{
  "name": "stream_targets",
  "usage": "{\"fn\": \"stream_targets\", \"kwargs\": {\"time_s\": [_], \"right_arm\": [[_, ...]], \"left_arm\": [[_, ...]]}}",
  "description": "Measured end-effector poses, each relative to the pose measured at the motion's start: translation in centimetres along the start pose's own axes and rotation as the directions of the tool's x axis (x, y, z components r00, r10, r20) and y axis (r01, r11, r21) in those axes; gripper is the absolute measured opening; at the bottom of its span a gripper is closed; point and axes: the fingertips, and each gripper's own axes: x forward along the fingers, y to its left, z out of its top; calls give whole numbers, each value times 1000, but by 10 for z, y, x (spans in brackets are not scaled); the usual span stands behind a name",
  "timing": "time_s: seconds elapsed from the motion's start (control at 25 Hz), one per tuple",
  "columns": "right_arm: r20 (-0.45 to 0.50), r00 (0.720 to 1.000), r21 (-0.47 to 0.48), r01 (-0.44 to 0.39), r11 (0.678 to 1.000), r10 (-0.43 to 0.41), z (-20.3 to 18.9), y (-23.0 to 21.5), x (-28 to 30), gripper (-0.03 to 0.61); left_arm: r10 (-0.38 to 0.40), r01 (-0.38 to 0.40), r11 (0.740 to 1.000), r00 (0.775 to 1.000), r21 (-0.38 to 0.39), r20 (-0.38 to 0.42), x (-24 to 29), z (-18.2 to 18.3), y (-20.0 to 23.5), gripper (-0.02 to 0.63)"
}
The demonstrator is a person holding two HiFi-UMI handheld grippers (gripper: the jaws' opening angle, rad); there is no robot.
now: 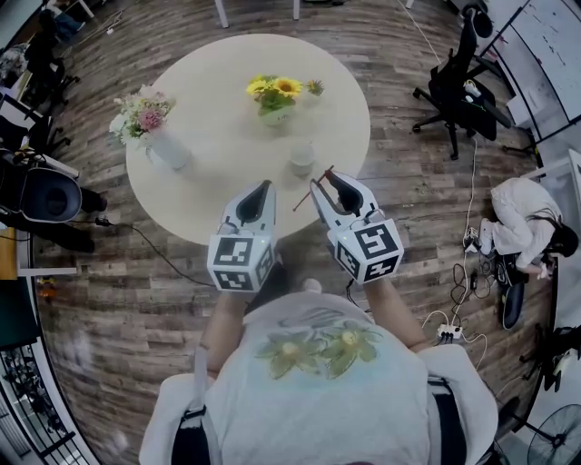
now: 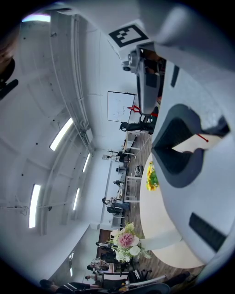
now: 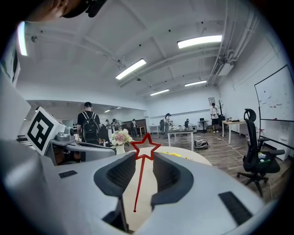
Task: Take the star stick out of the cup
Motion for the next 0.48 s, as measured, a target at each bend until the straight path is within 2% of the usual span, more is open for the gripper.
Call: {"fn": "stream_targets", "kwargs": {"time_s": [0.48], "right_arm": [[-10, 1000, -12, 1, 1000, -1, -3, 6, -1, 130]], "left_arm": [[-2, 2, 1000, 1000, 4, 0, -3, -1, 1, 2]]}}
